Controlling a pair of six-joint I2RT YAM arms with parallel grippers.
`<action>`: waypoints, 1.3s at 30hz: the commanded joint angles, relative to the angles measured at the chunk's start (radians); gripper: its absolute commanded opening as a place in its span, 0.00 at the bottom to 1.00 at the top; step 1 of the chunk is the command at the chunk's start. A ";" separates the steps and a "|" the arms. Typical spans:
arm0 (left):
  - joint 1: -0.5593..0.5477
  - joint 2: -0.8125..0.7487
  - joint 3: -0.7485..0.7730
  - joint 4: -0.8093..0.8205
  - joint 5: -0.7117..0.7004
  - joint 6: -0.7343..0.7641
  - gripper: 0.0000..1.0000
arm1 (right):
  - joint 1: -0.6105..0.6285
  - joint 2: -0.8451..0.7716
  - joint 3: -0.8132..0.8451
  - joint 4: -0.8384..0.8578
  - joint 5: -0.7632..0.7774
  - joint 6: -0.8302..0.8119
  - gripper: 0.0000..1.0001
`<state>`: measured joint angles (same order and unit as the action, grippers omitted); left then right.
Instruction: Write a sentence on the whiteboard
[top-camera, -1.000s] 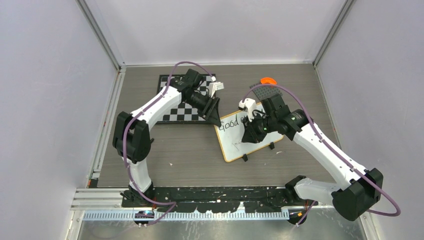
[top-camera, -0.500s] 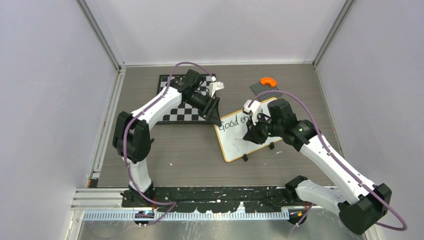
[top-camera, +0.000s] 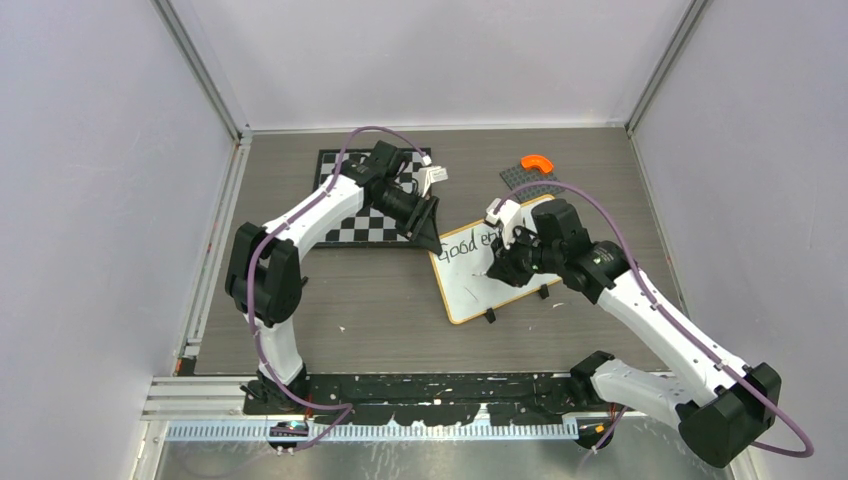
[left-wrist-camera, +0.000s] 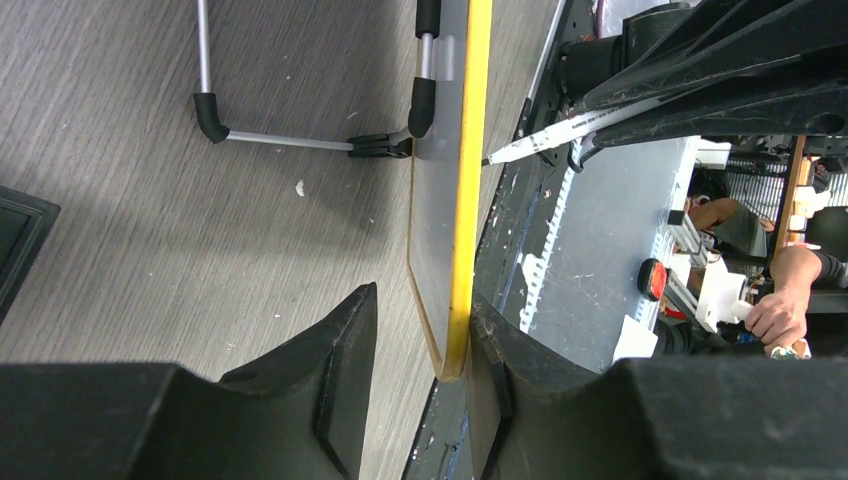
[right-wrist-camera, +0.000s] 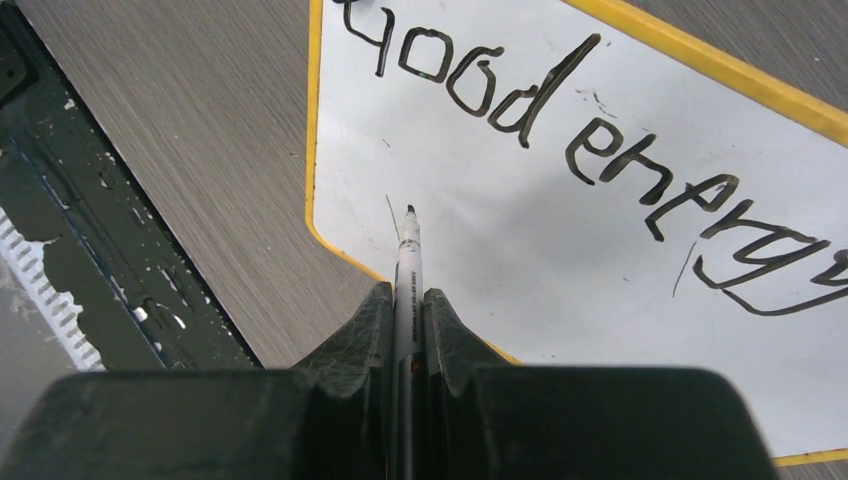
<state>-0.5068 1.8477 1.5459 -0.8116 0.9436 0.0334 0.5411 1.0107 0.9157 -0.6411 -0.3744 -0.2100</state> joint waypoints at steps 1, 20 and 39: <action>-0.002 -0.023 -0.003 0.022 0.008 -0.002 0.37 | 0.023 0.011 0.002 0.060 0.054 0.002 0.00; -0.012 -0.016 0.004 0.019 0.012 0.000 0.35 | 0.053 0.062 0.014 0.132 0.168 0.003 0.00; -0.013 -0.015 -0.001 0.014 0.006 0.008 0.27 | 0.079 0.066 -0.020 0.079 0.142 -0.045 0.00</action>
<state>-0.5159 1.8477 1.5459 -0.8116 0.9428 0.0338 0.6117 1.0866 0.9077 -0.5564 -0.2298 -0.2245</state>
